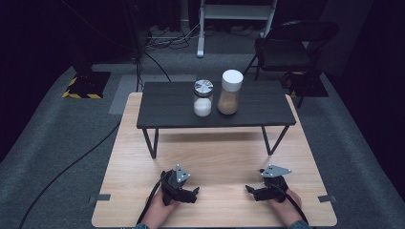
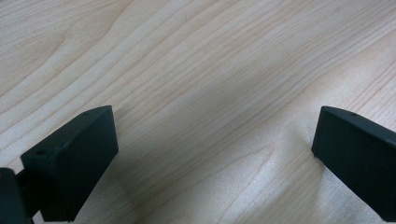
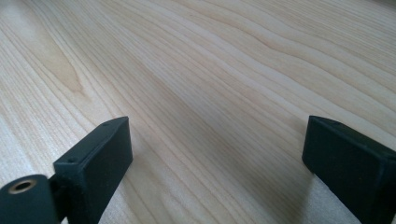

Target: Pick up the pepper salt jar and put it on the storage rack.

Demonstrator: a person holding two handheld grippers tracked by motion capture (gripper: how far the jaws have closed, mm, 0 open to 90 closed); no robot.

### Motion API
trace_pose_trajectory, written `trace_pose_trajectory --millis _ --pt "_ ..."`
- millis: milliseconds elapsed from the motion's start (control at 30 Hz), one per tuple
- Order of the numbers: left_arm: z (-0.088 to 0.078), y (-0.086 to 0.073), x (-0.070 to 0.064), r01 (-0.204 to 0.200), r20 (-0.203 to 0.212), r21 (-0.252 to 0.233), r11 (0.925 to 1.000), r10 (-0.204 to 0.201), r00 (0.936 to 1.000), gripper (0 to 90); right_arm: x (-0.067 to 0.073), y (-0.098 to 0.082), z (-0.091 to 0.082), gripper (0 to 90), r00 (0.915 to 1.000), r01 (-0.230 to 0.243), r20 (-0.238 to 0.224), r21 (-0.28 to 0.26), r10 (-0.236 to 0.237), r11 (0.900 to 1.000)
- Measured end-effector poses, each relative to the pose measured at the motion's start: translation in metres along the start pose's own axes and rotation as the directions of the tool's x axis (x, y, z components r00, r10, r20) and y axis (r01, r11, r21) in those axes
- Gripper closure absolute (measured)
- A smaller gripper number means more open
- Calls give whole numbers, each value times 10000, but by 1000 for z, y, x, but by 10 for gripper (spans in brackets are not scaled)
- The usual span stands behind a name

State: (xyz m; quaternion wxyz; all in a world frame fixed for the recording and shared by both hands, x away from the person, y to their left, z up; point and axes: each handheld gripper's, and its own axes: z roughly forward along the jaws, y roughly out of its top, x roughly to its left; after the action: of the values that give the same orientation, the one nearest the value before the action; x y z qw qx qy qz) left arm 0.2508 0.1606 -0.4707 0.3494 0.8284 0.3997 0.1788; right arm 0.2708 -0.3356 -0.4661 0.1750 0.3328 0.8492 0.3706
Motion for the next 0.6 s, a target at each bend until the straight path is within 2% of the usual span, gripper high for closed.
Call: trace_pose_trajectory --millis 600 --pt "1 1 0 -27 -5 2 10000 27 10000 3 0 0 0 84 10000 -2 -10 3 2 10000"
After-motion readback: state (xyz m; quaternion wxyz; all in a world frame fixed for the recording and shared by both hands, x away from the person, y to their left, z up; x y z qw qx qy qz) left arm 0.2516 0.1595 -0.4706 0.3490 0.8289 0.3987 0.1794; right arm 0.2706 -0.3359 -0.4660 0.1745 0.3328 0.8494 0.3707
